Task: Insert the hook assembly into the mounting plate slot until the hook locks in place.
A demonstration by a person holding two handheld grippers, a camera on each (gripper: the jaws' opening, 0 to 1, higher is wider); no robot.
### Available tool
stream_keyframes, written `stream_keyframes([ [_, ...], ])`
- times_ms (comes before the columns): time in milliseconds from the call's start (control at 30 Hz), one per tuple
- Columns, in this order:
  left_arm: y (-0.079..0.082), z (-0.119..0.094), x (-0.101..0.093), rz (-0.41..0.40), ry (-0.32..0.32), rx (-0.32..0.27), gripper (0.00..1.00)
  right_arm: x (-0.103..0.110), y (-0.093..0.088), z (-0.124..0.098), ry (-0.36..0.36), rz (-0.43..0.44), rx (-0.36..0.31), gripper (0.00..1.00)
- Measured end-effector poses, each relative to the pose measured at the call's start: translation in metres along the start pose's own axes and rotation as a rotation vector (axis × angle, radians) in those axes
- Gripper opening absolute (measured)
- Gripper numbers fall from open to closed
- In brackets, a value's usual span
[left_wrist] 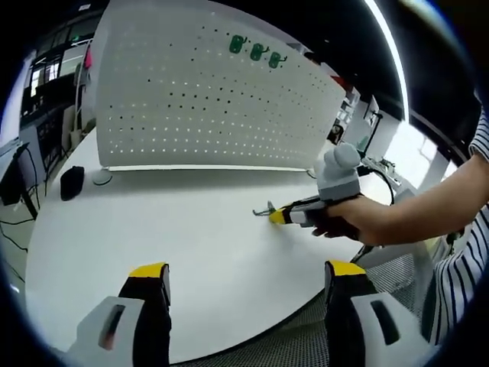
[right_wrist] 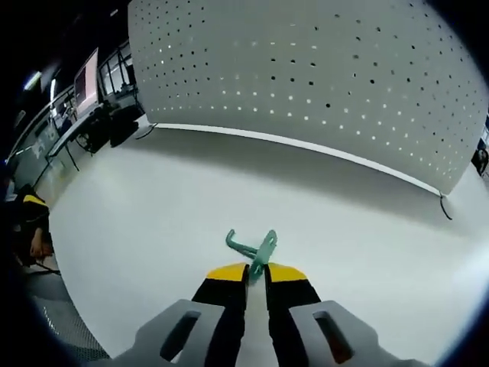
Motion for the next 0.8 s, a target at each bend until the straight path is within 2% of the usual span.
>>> stream_keyframes([
  [33, 0.000, 0.000, 0.000, 0.000, -0.001, 0.001, 0.85, -0.002, 0.000, 0.000, -0.011, -0.022, 0.010, 0.05],
  [133, -0.001, 0.000, -0.001, 0.001, -0.003, 0.004, 0.85, -0.003, 0.002, 0.000, -0.013, -0.004, -0.008, 0.04],
  [633, 0.000, 0.000, -0.001, -0.002, -0.004, 0.003, 0.85, -0.005, 0.004, -0.003, -0.013, -0.028, -0.017, 0.01],
  [800, 0.000, 0.000, 0.000, -0.006, -0.002, 0.000, 0.85, -0.002, 0.014, -0.008, -0.011, -0.047, -0.047, 0.01],
])
Point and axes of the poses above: the point that each gripper's makers call its tool centre point, and the gripper's own axes: z roughly forward along the fingers, x roughly to its left, y roughly out of its top, the point moved 1 cm from there along -z, roughly backward along the fingers, and after that the axes turned 15 degrees about y, right-handed, at the moved point
